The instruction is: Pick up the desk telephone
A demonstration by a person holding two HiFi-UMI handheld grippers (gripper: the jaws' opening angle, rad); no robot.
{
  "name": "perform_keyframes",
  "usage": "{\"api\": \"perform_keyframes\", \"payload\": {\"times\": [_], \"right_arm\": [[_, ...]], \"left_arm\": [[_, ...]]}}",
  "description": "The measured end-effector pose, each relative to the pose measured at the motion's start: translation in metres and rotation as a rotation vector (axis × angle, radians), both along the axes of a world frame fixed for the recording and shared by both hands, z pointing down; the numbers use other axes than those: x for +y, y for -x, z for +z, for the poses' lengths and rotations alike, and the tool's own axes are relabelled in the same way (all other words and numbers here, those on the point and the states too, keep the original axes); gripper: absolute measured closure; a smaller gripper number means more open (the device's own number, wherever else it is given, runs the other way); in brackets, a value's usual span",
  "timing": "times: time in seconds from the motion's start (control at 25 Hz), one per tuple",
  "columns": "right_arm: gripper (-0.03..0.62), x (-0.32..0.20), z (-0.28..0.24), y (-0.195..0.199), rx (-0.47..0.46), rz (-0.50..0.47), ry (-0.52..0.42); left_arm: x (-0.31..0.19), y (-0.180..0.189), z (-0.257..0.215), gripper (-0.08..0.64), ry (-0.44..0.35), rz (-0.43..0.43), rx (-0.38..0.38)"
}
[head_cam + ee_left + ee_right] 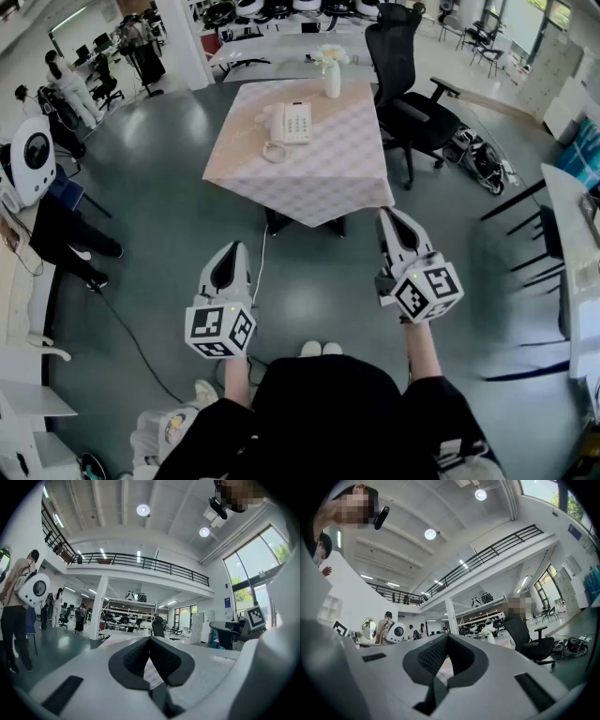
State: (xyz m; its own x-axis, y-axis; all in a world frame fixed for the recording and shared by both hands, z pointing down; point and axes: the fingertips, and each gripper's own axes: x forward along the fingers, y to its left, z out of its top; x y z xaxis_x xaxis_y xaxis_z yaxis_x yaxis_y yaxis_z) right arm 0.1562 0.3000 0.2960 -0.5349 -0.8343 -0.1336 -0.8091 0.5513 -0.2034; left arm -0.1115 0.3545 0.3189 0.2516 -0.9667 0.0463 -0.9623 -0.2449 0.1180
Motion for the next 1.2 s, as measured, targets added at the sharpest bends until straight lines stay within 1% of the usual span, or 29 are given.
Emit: {"api": "perform_keyframes", "payload": {"times": [0.6, 0.88, 1.08, 1.2], "right_arm": [[0.6, -0.015, 0.009, -0.014, -0.021, 0.006, 0.037], [0.6, -0.028, 0.022, -0.024, -0.036, 0.003, 0.05], [0.6, -0.039, 0.029, -0.023, -0.048, -0.014, 0.062], [0.6, -0.053, 0.035, -0.019, -0.051, -0.018, 0.07]], "left_arm": [[-0.013, -0.009, 0.005, 0.561, 0.022, -0.018, 0.014], [-0.019, -0.018, 0.016, 0.561, 0.028, -0.027, 0.015], [-0.024, -0.021, 0.026, 0.561, 0.043, -0.046, 0.021], [-0.037, -0.019, 0.032, 0.561, 0.054, -0.049, 0.024]]}}
